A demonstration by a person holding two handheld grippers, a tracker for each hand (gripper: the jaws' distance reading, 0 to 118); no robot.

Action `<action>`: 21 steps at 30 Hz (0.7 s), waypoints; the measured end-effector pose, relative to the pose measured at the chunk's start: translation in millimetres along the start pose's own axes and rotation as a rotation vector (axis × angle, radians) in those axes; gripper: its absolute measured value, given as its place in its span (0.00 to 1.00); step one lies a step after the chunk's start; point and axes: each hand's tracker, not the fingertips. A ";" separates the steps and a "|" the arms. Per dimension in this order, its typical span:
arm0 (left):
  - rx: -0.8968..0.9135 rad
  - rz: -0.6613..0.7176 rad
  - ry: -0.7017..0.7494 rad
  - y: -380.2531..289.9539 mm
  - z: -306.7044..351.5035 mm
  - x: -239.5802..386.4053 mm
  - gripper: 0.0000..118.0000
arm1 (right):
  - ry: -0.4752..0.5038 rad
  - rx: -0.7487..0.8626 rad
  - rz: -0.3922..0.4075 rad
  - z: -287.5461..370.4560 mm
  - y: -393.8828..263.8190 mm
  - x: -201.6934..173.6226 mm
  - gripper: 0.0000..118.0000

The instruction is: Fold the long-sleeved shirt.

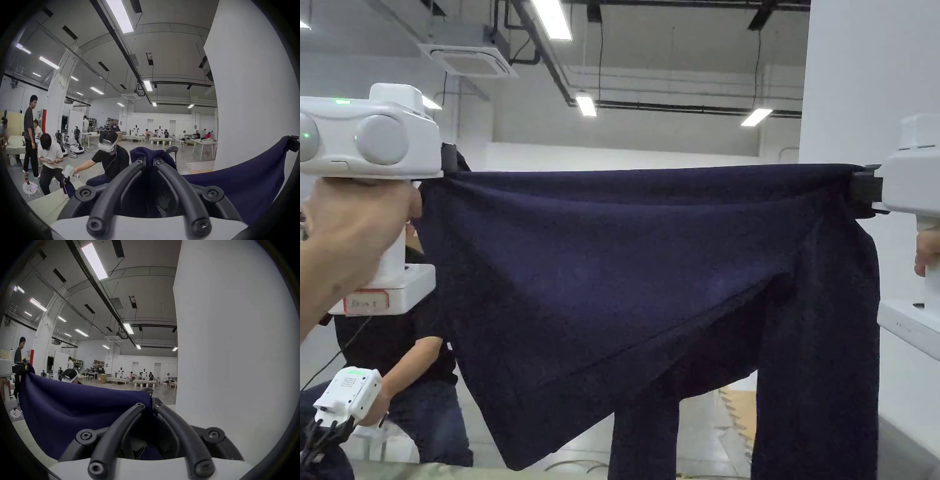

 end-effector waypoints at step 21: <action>-0.135 -0.103 0.005 -145.9 -142.9 21.9 0.09 | -0.045 -0.097 0.030 -156.3 -141.9 -24.8 0.03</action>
